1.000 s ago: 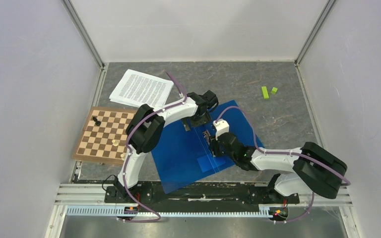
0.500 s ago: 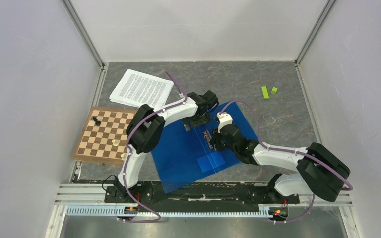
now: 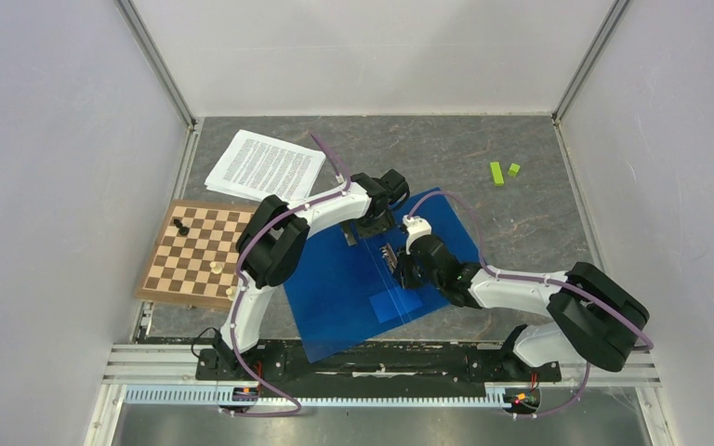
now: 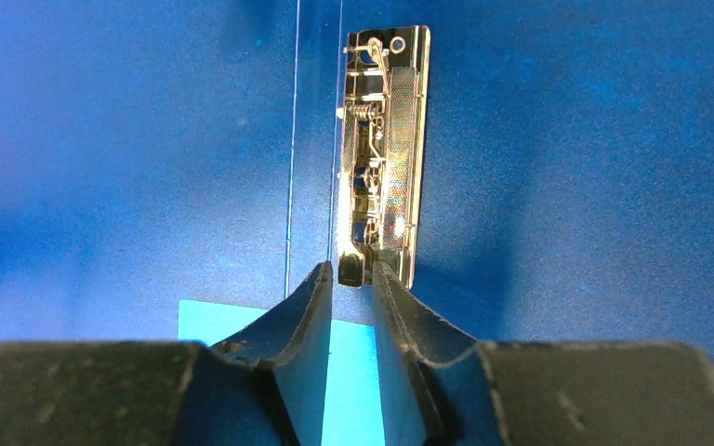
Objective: Put the files into the folder
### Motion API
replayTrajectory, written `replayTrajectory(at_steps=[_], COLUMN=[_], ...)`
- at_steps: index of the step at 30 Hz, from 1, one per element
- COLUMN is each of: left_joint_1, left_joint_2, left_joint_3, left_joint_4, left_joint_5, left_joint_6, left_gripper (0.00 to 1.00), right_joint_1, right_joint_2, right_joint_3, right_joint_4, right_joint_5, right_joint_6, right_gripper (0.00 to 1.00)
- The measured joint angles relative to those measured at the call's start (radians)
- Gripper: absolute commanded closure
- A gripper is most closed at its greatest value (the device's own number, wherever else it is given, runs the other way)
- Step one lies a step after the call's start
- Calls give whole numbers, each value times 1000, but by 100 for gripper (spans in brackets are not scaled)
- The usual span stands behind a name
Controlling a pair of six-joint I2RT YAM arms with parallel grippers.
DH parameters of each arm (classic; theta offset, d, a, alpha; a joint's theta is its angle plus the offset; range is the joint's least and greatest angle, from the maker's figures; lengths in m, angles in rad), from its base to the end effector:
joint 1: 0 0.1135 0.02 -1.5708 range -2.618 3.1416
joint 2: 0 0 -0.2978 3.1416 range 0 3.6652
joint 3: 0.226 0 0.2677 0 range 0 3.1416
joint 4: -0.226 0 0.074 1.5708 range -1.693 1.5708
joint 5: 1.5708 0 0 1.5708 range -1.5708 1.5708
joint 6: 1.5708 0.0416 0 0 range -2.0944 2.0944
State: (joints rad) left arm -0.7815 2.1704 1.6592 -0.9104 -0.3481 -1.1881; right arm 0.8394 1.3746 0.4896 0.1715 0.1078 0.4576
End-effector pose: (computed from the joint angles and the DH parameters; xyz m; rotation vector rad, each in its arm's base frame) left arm 0.3378 -0.3152 0.1722 -0.5946 2.7042 0.0968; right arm 0.1775 0.1911 0.1662 -0.3875 2.3093 0.5455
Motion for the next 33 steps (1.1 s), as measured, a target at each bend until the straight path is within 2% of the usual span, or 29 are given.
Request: replayTrajectory(at_steps=[9, 21, 33], left_joint_1=[0, 0, 6], left_joint_2=[0, 3, 3], left_joint_3=[0, -4, -12], left_joint_4=[0, 4, 37], left_joint_5=[1, 5, -10], left_joint_6=[3, 21, 72], left_gripper=[11, 10, 10], right_joint_1=[0, 8, 80], right_joint_2=[17, 35, 90], right_joint_3=[0, 8, 57], right_joint_4=[-1, -13, -53], right_joint_5=[-2, 29, 215], right_joint_6=[14, 67, 174], right_gripper=[81, 95, 100])
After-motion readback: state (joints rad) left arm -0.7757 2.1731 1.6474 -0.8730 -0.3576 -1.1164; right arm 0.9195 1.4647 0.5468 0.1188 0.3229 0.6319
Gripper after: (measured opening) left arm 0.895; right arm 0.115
